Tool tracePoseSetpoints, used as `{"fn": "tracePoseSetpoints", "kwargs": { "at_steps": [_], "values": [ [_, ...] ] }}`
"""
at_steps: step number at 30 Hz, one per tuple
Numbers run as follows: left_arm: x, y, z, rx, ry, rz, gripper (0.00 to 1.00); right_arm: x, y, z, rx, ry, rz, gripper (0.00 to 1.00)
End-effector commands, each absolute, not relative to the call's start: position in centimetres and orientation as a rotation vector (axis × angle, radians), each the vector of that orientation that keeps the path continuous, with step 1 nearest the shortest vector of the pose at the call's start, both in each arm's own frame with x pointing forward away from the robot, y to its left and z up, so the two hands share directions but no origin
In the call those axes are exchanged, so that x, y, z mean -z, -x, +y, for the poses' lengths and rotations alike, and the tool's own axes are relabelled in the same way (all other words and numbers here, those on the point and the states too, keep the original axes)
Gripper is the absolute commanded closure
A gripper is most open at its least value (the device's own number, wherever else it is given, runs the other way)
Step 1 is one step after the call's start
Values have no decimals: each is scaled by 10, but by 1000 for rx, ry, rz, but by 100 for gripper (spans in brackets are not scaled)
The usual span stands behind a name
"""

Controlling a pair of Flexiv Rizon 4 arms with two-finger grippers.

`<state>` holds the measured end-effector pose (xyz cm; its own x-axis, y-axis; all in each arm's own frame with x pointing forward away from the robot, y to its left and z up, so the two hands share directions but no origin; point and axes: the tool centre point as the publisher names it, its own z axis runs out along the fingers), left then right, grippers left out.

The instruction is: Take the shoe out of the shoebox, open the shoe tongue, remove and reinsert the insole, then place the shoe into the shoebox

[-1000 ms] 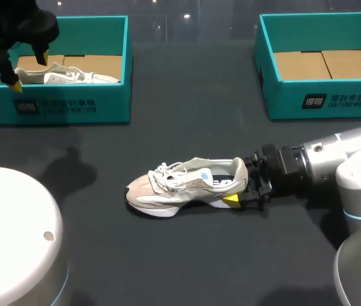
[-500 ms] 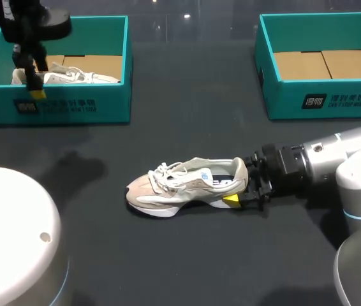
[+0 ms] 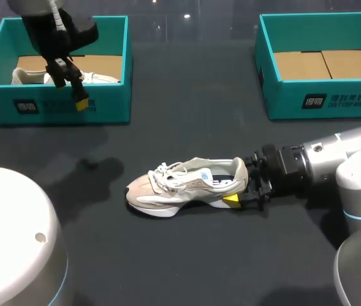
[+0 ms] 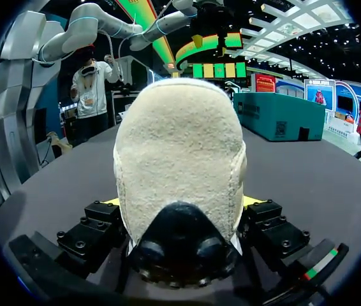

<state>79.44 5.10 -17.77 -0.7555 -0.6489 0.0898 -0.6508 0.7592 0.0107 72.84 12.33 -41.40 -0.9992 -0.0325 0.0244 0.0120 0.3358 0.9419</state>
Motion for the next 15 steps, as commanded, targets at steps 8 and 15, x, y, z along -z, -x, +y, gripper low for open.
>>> {"fn": "tracePoseSetpoints", "kwargs": {
  "at_steps": [8,15],
  "values": [
    [203,-756,8,-134,-2147,-2215,0,416,-727,127,1784,-19,-2538,100],
    [216,-738,-38,-70,-2382,-1974,0,416,-727,127,1784,-19,-2538,100]
  ]
}}
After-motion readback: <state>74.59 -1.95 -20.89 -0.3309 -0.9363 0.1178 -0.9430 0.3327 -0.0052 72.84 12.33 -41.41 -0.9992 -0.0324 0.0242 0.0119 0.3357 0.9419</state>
